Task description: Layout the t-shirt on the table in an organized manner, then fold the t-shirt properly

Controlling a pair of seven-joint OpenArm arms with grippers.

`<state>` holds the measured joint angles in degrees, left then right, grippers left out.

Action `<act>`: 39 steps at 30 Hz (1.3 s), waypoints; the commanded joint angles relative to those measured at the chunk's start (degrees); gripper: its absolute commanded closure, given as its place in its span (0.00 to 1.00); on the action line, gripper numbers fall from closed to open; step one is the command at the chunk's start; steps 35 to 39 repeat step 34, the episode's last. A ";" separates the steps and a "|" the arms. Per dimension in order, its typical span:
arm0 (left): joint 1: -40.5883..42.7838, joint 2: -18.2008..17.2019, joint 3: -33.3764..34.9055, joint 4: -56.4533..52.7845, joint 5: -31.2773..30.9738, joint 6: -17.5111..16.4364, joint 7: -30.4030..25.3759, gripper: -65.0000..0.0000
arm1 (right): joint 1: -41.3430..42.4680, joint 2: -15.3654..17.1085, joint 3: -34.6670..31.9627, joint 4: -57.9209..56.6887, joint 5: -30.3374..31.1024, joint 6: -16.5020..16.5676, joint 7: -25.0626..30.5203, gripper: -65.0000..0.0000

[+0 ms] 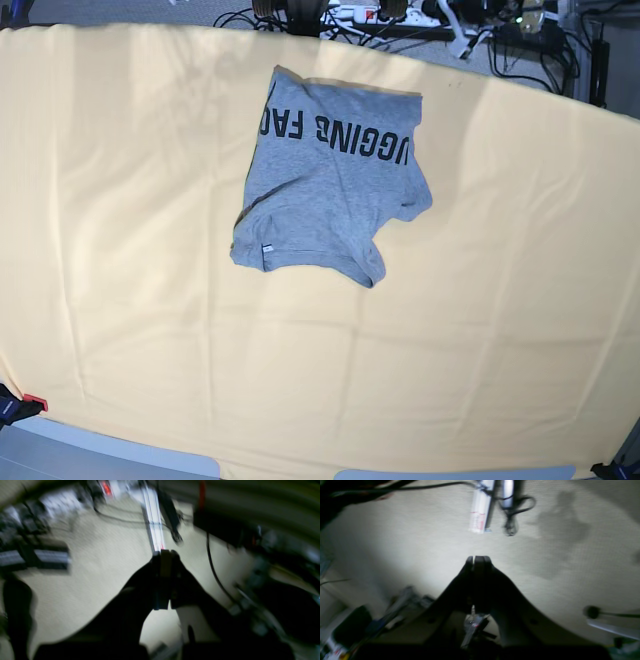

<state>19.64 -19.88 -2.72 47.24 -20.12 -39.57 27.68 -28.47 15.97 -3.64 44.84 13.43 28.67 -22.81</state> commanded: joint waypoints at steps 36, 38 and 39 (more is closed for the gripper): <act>-8.35 12.41 21.03 -13.07 5.86 30.21 -27.45 1.00 | 6.40 -10.91 -0.98 -8.33 -16.44 -13.27 17.25 1.00; -8.35 12.41 21.03 -13.07 5.86 30.21 -27.45 1.00 | 6.40 -10.91 -0.98 -8.33 -16.44 -13.27 17.25 1.00; -8.35 12.41 21.03 -13.07 5.86 30.21 -27.45 1.00 | 6.40 -10.91 -0.98 -8.33 -16.44 -13.27 17.25 1.00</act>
